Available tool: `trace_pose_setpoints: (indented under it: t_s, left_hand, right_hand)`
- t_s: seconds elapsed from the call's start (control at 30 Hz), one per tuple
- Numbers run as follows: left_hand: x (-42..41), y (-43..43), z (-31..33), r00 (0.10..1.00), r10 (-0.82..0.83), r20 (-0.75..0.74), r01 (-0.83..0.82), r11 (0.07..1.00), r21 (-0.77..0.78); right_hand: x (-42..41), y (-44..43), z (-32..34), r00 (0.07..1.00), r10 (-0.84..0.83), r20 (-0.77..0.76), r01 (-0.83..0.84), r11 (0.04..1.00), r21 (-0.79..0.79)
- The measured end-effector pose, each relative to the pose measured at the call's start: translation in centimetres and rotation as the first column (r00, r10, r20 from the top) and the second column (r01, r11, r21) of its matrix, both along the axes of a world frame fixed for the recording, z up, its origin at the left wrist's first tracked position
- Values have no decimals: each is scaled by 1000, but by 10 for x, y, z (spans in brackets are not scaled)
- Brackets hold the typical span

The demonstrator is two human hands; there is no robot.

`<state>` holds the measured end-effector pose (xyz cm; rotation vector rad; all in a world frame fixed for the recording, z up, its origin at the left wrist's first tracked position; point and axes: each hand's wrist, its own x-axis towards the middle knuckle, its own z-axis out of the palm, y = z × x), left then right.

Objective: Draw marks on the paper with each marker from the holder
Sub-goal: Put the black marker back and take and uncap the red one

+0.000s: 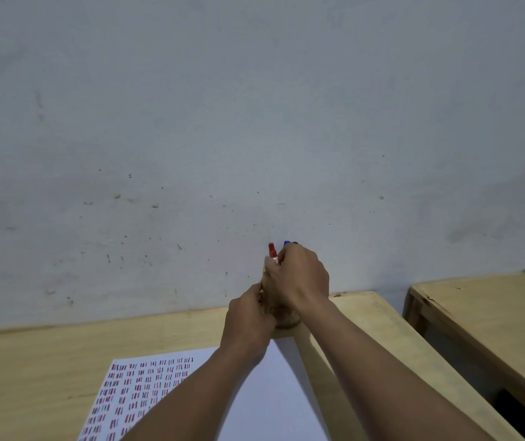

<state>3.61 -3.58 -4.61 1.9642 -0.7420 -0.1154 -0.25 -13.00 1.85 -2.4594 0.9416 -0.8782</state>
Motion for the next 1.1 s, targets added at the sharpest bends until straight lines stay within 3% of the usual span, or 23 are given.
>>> trace_pose_setpoints:
  t_s: [0.33, 0.47, 0.63, 0.8, 0.93, 1.1]
  left_hand:
    - [-11, 8, 10, 999, 36, 17, -37, 997, 71]
    - [-13, 24, 31, 997, 70, 43, -73, 994, 77]
    - [-26, 57, 69, 979, 177, 105, -161, 976, -145]
    - [-43, 88, 103, 985, 163, 49, -137, 930, -341]
    - [-50, 106, 118, 996, 79, 27, -63, 924, -378]
    - [-55, 123, 127, 998, 61, -31, -68, 905, -420]
  right_hand:
    - [-34, 8, 30, 911, 224, 346, -287, 947, 143]
    - [-48, 19, 53, 862, 297, 410, -365, 926, 98]
    - [-65, 39, 72, 891, 349, 292, -368, 930, 11]
    - [-83, 63, 80, 943, 311, 118, -309, 950, -36]
    - [-94, 83, 81, 941, 335, 43, -328, 937, -120]
    - [-104, 99, 84, 934, 354, 56, -345, 930, -125]
